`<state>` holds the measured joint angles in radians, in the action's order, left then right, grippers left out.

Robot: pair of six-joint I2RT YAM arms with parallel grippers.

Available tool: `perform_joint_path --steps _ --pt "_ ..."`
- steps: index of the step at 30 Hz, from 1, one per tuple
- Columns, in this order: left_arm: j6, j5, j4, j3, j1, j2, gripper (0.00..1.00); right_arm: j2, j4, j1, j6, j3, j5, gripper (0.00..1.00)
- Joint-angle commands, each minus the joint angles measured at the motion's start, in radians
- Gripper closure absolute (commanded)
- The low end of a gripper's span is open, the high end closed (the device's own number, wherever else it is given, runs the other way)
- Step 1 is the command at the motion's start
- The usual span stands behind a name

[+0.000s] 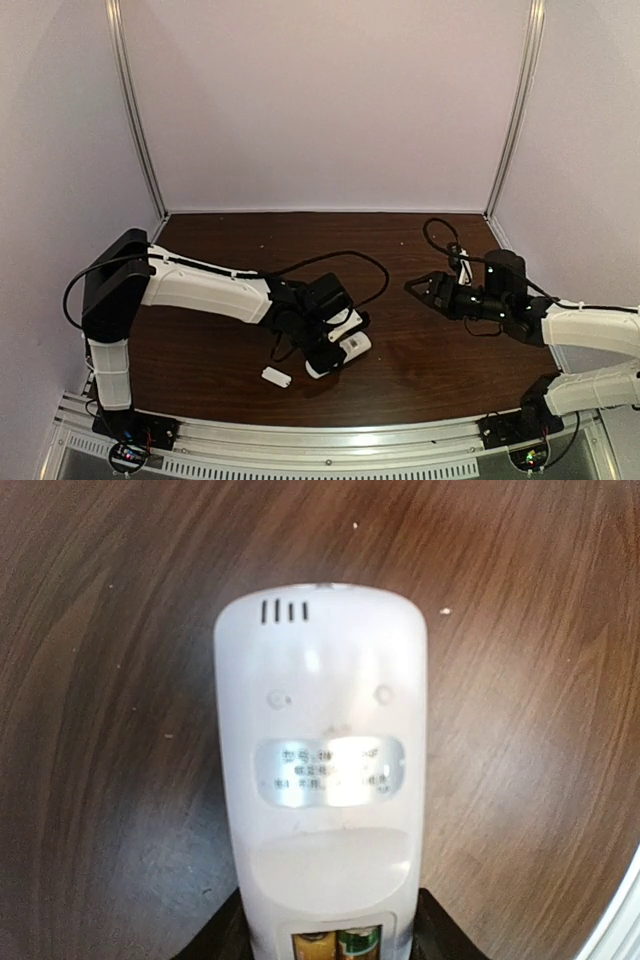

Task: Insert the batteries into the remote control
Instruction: Place the remote control without the battery cover at the center of the board.

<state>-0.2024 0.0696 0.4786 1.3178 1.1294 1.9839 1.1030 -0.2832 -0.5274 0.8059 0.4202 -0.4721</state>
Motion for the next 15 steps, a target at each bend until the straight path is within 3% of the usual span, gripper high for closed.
perform_joint_path --steps 1,8,15 --pt "0.109 -0.017 0.111 0.071 0.01 0.063 0.62 -0.171 0.218 0.026 -0.111 -0.012 0.113 0.01" --pt "0.173 -0.034 0.237 0.171 0.028 0.156 0.56 -0.332 0.287 0.042 -0.171 0.02 0.092 0.0" --pt "0.145 -0.098 0.291 0.207 0.033 0.115 0.27 -0.356 0.315 0.042 -0.216 0.028 0.042 0.0"
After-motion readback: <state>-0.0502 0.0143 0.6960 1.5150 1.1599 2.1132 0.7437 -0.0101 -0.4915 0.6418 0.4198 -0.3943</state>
